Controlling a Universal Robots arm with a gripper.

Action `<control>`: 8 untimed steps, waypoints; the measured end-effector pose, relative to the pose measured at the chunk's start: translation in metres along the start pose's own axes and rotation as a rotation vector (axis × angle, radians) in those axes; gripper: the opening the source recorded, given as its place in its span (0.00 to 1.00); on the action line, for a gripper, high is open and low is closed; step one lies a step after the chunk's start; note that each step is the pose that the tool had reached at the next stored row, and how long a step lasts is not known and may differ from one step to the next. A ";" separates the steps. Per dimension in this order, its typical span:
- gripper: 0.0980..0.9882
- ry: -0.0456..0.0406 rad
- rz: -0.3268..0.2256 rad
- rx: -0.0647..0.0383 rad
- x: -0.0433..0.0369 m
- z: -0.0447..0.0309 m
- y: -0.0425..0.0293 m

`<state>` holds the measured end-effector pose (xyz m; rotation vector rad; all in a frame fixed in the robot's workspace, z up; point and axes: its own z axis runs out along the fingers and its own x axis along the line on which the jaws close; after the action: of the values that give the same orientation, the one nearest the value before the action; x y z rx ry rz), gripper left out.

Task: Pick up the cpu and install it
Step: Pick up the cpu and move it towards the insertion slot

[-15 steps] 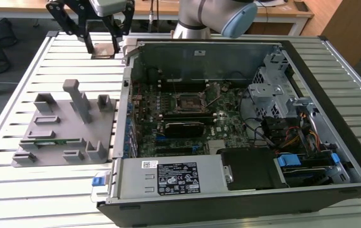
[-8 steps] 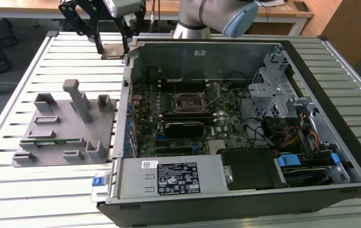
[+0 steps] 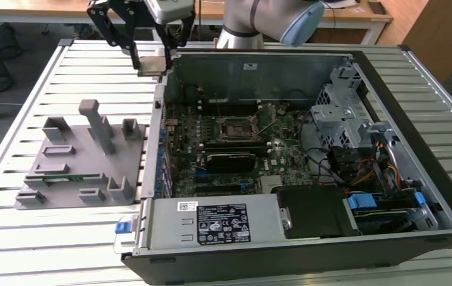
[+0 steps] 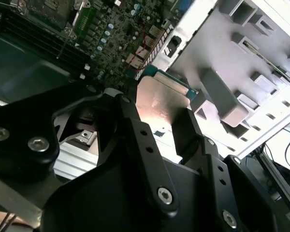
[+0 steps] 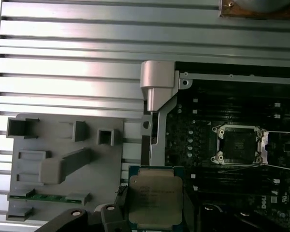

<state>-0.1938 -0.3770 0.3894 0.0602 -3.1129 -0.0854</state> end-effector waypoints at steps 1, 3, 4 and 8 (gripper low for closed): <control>0.49 0.0000 0.000 0.000 -0.0020 0.0000 -0.0002; 0.49 0.0000 0.000 0.000 -0.0057 0.0002 -0.0005; 0.49 0.0000 0.000 0.000 -0.0072 0.0002 -0.0006; 0.49 0.0000 0.000 0.000 -0.0116 0.0004 -0.0008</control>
<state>-0.1822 -0.3773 0.3887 0.0602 -3.1129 -0.0853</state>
